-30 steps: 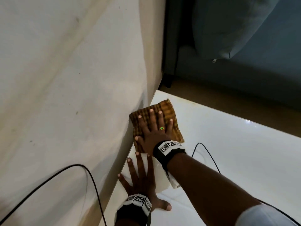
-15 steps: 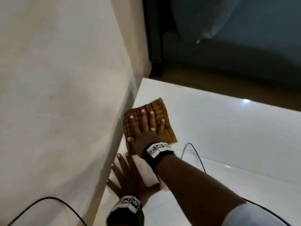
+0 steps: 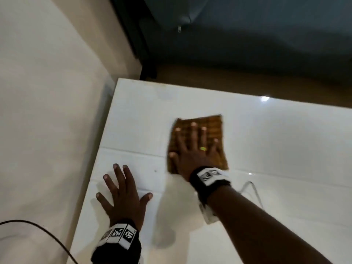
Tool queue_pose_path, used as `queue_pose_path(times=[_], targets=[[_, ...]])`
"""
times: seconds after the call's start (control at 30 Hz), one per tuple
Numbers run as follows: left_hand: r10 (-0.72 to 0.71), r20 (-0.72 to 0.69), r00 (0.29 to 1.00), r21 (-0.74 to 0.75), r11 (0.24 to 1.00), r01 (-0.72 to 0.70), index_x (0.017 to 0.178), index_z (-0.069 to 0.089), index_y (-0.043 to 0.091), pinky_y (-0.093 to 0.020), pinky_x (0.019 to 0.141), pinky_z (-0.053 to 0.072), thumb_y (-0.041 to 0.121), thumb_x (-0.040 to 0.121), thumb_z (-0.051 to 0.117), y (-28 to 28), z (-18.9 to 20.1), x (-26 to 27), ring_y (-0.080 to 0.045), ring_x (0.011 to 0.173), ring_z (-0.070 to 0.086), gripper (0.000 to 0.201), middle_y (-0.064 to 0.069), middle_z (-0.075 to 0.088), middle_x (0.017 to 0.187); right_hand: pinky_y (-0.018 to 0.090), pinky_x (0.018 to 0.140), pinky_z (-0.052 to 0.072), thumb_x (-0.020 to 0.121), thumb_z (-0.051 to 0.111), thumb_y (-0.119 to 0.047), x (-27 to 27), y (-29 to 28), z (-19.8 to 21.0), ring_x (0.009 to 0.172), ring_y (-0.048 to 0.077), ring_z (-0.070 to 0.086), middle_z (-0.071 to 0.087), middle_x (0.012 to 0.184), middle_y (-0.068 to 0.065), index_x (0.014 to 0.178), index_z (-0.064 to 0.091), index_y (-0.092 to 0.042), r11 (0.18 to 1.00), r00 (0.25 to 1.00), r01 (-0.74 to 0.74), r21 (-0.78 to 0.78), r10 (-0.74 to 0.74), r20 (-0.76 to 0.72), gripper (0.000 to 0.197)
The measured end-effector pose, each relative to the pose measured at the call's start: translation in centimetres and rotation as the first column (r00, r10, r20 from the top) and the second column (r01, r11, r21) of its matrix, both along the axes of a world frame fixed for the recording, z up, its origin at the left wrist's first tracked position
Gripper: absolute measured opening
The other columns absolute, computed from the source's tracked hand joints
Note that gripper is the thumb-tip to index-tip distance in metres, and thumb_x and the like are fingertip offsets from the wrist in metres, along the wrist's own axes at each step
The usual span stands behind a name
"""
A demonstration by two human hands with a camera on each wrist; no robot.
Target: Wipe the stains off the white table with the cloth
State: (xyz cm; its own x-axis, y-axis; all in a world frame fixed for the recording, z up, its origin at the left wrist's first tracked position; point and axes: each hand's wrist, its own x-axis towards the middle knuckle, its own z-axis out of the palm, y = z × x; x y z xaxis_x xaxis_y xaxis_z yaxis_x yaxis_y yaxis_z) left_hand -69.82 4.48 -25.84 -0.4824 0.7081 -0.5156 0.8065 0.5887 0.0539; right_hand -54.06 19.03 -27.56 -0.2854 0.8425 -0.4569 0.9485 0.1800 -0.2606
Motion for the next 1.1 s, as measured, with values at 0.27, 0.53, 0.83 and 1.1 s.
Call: queue_pose_path(times=[0.27, 0.53, 0.83, 1.1], targets=[[-0.106, -0.055, 0.993, 0.131, 0.985, 0.113, 0.157, 0.007, 0.010, -0.074, 0.110, 0.021, 0.027, 0.087, 0.065, 1.0, -0.6, 8.6, -0.038, 0.150, 0.004, 0.093, -0.014, -0.003, 0.166, 0.066, 0.114, -0.009, 0.096, 0.024, -0.066, 10.1, -1.4, -0.9, 0.152, 0.027, -0.019, -0.022, 0.165, -0.006, 0.153, -0.010, -0.050, 0.997, 0.999, -0.031, 0.075, 0.030, 0.026, 0.068], [-0.486, 0.105, 0.867, 0.001, 0.872, 0.489, 0.158, 0.010, 0.011, -0.073, 0.111, 0.010, 0.087, 0.072, 0.031, 2.4, -1.3, 21.5, -0.036, 0.153, 0.009, 0.116, -0.006, 0.004, 0.168, 0.068, 0.113, -0.013, 0.094, 0.014, -0.067, 22.8, -1.4, -0.1, 0.148, 0.035, -0.027, -0.032, 0.162, 0.003, 0.151, -0.022, -0.045, 0.971, 0.966, 0.235, 0.036, -0.238, 0.105, 0.071], [-0.349, 0.197, 0.916, -0.320, 0.861, 0.396, 0.139, -0.044, 0.021, -0.070, 0.114, 0.000, 0.104, 0.023, 0.036, 3.9, 0.0, 23.2, -0.032, 0.136, -0.048, 0.164, 0.002, -0.055, 0.146, 0.070, 0.113, -0.008, 0.095, 0.021, -0.069, 39.4, -3.3, 0.1, 0.150, 0.025, -0.026, -0.032, 0.161, -0.010, 0.143, -0.026, -0.056, 0.928, 0.919, 0.371, 0.025, -0.370, 0.138, 0.068], [-0.384, 0.108, 0.917, -0.470, 0.793, 0.388, 0.135, -0.049, 0.021, -0.069, 0.115, 0.006, 0.102, 0.013, 0.048, 5.2, 1.4, 24.1, -0.040, 0.141, -0.038, 0.176, -0.008, -0.060, 0.140, 0.070, 0.110, -0.015, 0.092, 0.029, -0.066, 32.9, -3.5, -0.5, 0.150, 0.037, -0.020, -0.020, 0.166, 0.005, 0.155, -0.006, -0.046, 0.971, 0.973, 0.228, 0.069, -0.230, 0.027, 0.074]])
